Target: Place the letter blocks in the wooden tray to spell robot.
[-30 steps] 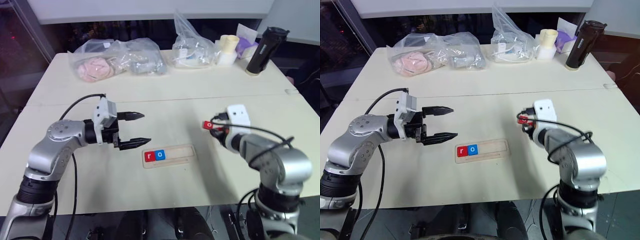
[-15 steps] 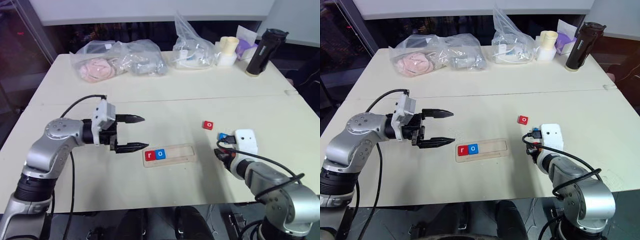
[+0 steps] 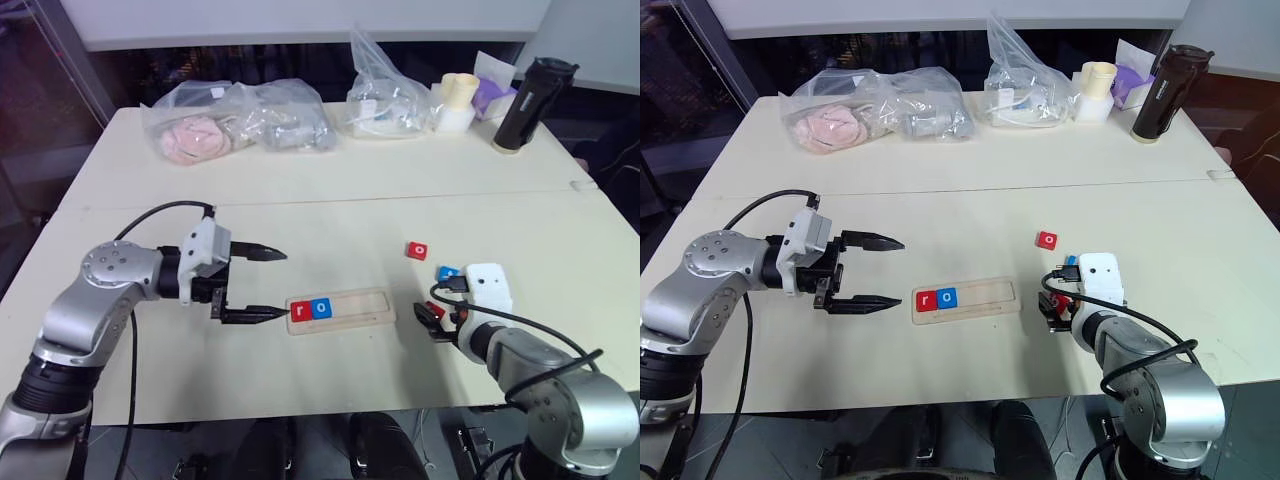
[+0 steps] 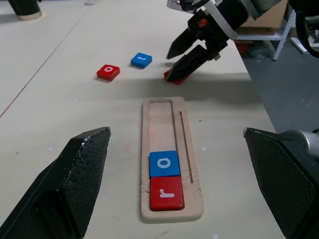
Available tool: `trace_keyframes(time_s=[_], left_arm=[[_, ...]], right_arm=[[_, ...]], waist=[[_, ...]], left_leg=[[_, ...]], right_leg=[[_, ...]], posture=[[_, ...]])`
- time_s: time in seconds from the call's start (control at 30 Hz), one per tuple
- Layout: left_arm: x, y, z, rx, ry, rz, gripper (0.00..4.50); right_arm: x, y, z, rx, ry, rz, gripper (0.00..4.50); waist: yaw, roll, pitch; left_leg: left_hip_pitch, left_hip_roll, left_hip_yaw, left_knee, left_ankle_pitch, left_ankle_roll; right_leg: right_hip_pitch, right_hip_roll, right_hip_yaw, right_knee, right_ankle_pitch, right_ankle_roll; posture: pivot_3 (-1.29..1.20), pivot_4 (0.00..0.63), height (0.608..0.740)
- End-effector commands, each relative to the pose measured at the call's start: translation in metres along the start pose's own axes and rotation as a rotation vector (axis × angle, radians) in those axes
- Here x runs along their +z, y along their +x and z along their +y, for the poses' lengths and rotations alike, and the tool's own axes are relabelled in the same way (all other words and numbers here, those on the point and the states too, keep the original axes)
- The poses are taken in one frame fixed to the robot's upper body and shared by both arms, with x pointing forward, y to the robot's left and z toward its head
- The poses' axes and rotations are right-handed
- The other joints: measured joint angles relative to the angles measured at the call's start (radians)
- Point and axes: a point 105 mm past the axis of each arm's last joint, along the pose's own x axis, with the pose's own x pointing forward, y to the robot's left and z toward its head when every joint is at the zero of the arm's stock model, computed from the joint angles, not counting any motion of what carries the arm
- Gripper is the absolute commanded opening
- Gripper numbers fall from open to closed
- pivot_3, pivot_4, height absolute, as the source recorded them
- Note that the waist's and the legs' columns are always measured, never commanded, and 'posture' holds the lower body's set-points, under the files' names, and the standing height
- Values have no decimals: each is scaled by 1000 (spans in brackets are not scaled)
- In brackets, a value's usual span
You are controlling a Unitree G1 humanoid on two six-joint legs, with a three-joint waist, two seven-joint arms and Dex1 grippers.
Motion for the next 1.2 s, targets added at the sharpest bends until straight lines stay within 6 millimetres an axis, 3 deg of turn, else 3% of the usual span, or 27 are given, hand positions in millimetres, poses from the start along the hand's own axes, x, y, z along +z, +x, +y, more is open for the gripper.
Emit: trace_keyframes(time_s=[0.03,0.13,0.2,0.33,0.53,1.2], left_arm=[[6,-3,0,2,41,1,4500],[7,-1,2,1,45,-3,4500],[7,0,2,0,48,-5,4500],[7,0,2,6,52,-8,4500],[8,0,-1,11,55,-2,4500],[9,-1,1,46,54,10,4500]], right_arm=[[33,-25,13,189,-277,-76,4433],[38,-50,25,483,-444,-57,4433],[38,-59,21,569,-515,-45,4433],[29,-45,-9,571,-558,-14,4433],[4,-24,-26,560,-640,-8,4433],[-12,8,-23,556,-513,-56,4433]], waist=[[0,1,1],[2,-2,1],[6,-2,1],[5,-3,2],[4,-4,2],[7,-3,2]], left_leg=[[0,0,0,1,0,0],[1,1,-1,1,1,1],[2,1,-3,-1,1,2],[3,1,-3,0,0,2],[5,0,-1,2,1,2],[5,1,-2,2,1,2]], right_leg=[[0,0,0,0,0,0],[3,0,-1,-2,0,0],[5,1,-3,-3,0,0],[8,1,-3,-5,0,1],[9,0,-2,-4,0,1],[10,-1,-2,-3,0,1]], posture=[[0,150,740],[0,150,740],[0,150,740],[0,150,740],[0,150,740],[0,150,740]])
